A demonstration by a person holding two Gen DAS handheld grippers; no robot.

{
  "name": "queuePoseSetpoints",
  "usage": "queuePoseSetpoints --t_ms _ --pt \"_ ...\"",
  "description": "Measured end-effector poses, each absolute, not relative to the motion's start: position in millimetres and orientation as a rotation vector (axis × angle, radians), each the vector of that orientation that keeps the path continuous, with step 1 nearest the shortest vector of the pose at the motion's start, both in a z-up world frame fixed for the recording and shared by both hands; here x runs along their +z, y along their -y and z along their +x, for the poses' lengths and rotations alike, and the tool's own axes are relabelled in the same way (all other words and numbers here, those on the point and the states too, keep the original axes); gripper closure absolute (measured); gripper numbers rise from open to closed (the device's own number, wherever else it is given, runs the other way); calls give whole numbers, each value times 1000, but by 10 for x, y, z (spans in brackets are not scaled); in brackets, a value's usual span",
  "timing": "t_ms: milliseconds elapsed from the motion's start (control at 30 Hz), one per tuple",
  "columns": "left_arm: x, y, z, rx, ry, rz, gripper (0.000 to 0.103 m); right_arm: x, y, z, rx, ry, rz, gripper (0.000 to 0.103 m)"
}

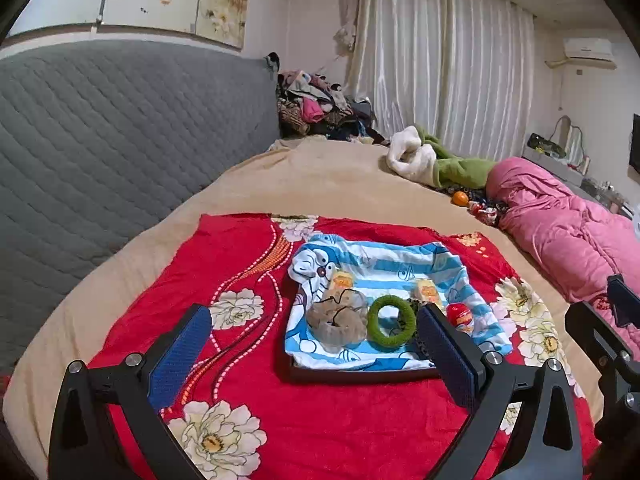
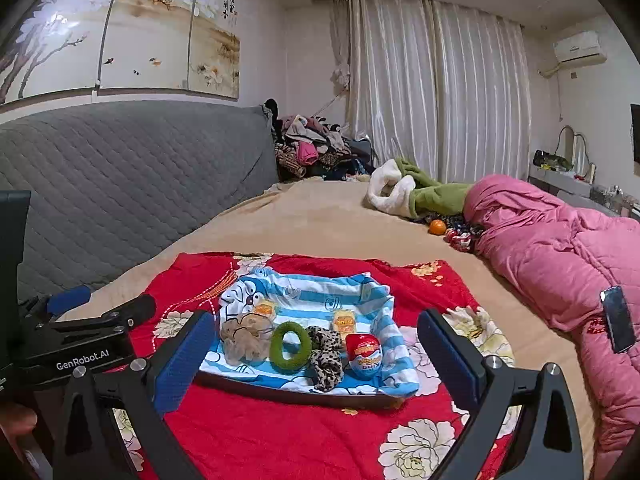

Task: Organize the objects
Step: 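Withdraw both open tools back from the tray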

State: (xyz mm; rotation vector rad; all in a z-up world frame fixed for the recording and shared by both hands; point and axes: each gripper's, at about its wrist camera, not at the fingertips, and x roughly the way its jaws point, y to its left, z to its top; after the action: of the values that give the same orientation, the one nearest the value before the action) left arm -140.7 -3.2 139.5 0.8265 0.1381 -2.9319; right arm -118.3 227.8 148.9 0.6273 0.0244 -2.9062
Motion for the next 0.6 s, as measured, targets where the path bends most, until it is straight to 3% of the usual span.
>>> queuePoseSetpoints --t_ms 600 --pt "1643 -14 -920 -2964 -110 762 1 1745 -2290 -721 -2930 -30 562 1"
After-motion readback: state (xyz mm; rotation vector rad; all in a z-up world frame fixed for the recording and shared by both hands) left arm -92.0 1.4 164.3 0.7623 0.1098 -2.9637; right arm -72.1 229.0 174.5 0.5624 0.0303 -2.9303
